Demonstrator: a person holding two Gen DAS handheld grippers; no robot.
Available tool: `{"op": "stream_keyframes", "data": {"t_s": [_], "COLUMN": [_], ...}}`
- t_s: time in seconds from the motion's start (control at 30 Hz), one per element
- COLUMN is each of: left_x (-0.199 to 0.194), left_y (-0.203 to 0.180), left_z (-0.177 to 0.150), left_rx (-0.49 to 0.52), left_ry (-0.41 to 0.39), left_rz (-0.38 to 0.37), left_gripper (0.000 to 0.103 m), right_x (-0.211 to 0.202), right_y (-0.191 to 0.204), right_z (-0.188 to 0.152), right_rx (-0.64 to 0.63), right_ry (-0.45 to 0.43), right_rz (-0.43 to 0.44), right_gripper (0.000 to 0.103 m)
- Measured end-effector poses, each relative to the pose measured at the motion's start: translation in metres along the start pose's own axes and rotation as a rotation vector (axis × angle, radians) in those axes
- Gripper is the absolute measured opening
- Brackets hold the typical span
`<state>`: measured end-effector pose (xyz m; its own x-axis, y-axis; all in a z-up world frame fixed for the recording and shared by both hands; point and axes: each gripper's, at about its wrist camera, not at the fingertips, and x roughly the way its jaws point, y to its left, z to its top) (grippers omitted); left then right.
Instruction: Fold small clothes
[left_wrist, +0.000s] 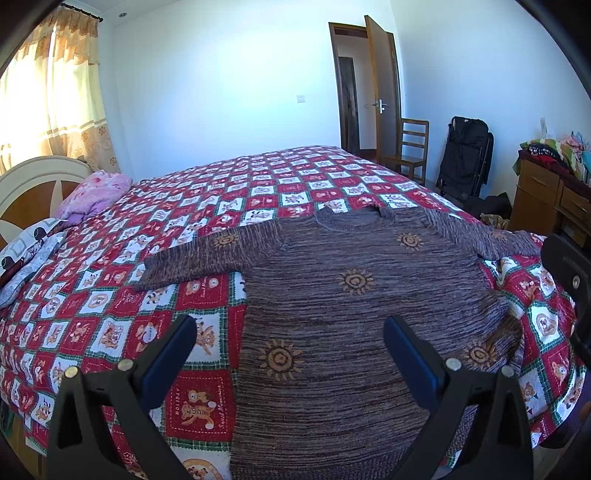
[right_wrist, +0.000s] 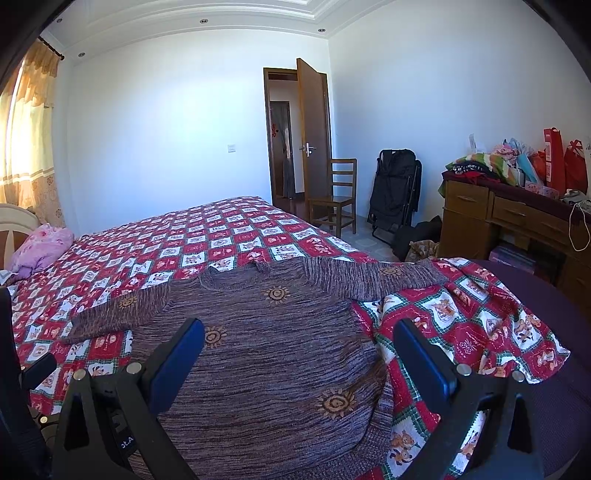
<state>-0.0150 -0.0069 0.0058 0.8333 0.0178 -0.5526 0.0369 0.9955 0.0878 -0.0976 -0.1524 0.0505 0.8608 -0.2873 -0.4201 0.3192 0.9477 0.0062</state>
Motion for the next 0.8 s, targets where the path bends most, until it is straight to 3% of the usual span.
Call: {"op": "stream_keyframes", "data": {"t_s": [0.8], "left_x": [-0.0019], "left_y": [-0.0003], "left_z": [-0.0003], "left_rx": [-0.008], "left_ry": [0.005], "left_rz": [-0.002], "left_gripper": [0.103], "right_x": [-0.0016], "right_y": [0.0002], "right_z": [0.0010], "right_rx": [0.004], "right_ry": [0.003], "right_rz": [0.007], "right_gripper": [0.102]}}
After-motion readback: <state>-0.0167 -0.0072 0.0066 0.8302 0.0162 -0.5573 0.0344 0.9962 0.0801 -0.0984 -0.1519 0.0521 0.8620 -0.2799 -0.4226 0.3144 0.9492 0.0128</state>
